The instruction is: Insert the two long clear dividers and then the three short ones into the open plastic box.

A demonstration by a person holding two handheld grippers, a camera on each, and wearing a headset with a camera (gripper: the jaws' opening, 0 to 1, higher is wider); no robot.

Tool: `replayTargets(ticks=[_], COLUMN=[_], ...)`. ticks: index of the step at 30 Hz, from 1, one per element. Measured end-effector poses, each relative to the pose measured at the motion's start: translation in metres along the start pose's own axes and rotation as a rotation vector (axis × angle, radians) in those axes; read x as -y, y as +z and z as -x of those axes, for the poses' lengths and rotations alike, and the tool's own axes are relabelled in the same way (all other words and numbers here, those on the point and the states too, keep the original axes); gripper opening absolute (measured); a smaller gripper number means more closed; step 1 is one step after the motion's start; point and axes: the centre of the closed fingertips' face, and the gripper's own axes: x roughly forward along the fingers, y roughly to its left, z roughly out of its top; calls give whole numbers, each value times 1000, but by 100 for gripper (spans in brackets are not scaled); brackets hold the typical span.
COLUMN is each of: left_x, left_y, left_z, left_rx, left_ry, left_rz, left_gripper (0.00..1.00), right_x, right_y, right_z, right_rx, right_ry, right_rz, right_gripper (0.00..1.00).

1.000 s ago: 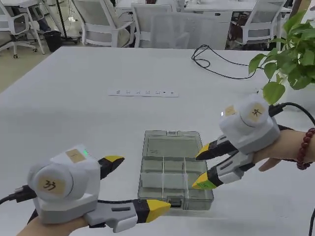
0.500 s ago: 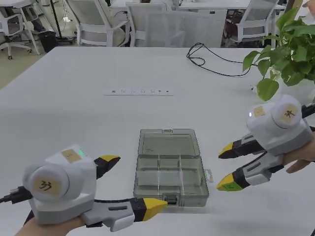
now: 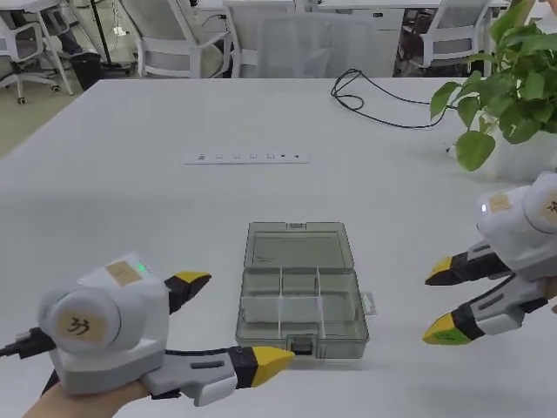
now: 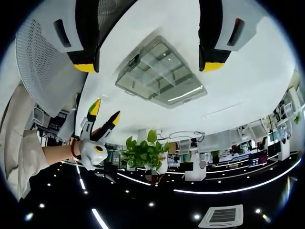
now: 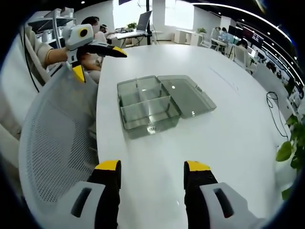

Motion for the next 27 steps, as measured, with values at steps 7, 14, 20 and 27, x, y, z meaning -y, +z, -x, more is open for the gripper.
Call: replayTargets(ticks=[7, 14, 20, 27], left_x=[0, 0, 2, 2], left_y=[1, 0, -1, -1], left_z=[1, 2, 0, 1], left_rx=[-9, -15, -17, -23], left_ry=[6, 13, 11, 17], left_rz=[-10, -13, -5, -8], left_gripper=[86, 85, 85, 84], right_x=[4, 12, 10, 9], right_y=[-23, -52, -67, -82], right_z=[9, 17, 17, 14], right_rx=[-35, -84, -126, -198], right_ry=[-23, -24, -20, 3], right_rz=[-26, -17, -7, 56], right_gripper=[55, 56, 56, 54])
